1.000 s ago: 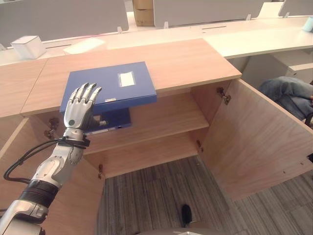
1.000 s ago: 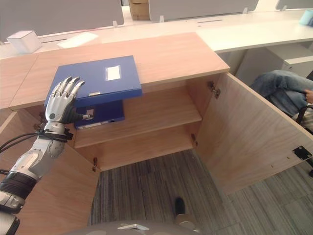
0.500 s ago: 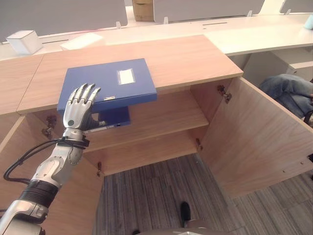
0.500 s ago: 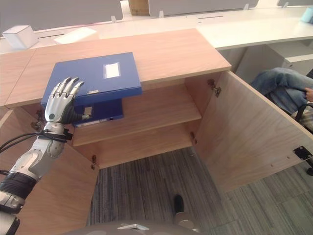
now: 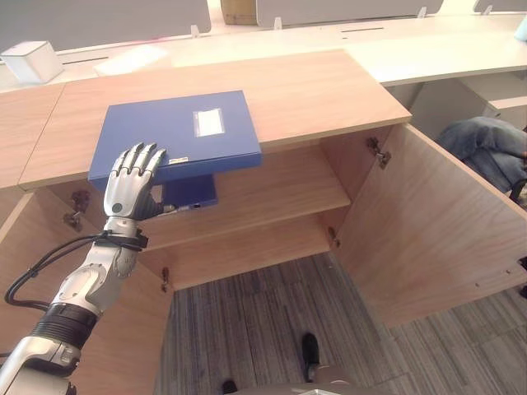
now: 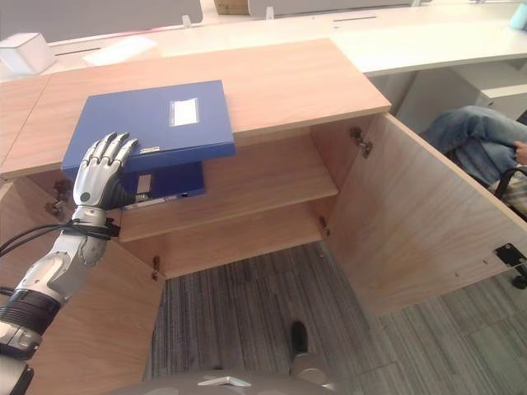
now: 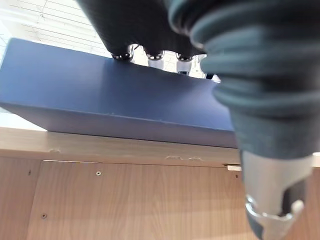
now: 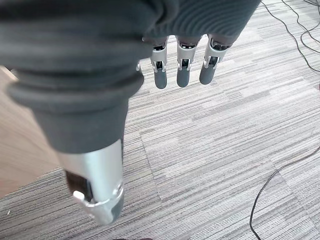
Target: Put the empty folder in the office cabinet
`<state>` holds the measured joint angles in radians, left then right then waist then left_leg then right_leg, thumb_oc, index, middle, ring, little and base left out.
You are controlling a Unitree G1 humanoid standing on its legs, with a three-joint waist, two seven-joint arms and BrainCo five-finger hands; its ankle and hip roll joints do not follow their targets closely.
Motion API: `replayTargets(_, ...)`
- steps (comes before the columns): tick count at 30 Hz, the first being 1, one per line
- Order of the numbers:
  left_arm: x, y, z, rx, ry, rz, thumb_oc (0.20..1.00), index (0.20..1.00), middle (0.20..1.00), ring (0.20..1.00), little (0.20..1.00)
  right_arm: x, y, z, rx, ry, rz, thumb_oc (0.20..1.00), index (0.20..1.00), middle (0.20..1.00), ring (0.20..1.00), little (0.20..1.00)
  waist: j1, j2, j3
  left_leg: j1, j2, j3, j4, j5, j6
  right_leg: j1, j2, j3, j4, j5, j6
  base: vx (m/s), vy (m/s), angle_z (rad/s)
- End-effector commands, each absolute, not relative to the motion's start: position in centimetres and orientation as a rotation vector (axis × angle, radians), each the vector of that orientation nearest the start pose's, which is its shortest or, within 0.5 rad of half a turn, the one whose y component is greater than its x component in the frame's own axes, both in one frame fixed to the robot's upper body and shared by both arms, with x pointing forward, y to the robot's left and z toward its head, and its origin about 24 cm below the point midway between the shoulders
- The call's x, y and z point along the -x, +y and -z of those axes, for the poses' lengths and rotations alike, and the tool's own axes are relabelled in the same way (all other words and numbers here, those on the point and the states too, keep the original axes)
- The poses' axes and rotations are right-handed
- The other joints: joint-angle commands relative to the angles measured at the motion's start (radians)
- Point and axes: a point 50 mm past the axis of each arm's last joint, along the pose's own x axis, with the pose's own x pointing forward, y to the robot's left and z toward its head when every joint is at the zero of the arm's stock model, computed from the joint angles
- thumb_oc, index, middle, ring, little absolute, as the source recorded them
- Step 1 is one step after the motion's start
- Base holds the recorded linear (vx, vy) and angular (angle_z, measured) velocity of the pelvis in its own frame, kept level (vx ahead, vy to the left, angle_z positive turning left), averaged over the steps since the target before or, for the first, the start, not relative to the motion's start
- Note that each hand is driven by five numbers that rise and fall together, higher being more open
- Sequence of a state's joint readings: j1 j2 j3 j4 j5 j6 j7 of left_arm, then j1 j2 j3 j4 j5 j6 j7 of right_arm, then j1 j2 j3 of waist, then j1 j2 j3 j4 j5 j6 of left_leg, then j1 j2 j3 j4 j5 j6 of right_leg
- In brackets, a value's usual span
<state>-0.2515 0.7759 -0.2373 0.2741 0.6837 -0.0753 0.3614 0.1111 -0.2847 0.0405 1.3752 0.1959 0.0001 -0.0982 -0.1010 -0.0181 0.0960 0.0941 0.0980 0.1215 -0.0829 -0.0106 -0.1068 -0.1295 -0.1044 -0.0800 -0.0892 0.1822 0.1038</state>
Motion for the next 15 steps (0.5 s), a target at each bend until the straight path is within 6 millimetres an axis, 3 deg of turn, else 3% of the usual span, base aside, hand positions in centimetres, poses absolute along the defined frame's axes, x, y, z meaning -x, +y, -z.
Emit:
replayTargets(1, -30.43, 28.00, -13.74, -1.526, -0.323, -0.231, 1.000, 1.000, 1.000, 1.000, 1.000, -2.65, -27.79, 15.95, 0.252, 1.415, 0.383, 1.000, 1.000, 1.000, 1.000, 1.000, -0.022, -0.033, 0.012, -0.066, -0.005, 0.011, -0.004, -0.065, -0.017, 0.041, -0.051, -0.016, 0.002, -0.106, 0.082, 0.00, 0.000, 0.00)
replayTargets(15, -30.87, 27.65, -14.48, -1.538, -0.357, -0.239, 1.000, 1.000, 1.000, 1.000, 1.000, -2.75, -27.82, 15.93, 0.250, 1.409, 0.388, 1.000, 1.000, 1.000, 1.000, 1.000, -0.026, -0.034, 0.018, -0.080, -0.005, 0.015, -0.004, -0.059, -0.019, 0.027, -0.052, -0.017, 0.002, -0.101, 0.083, 0.00, 0.000, 0.00)
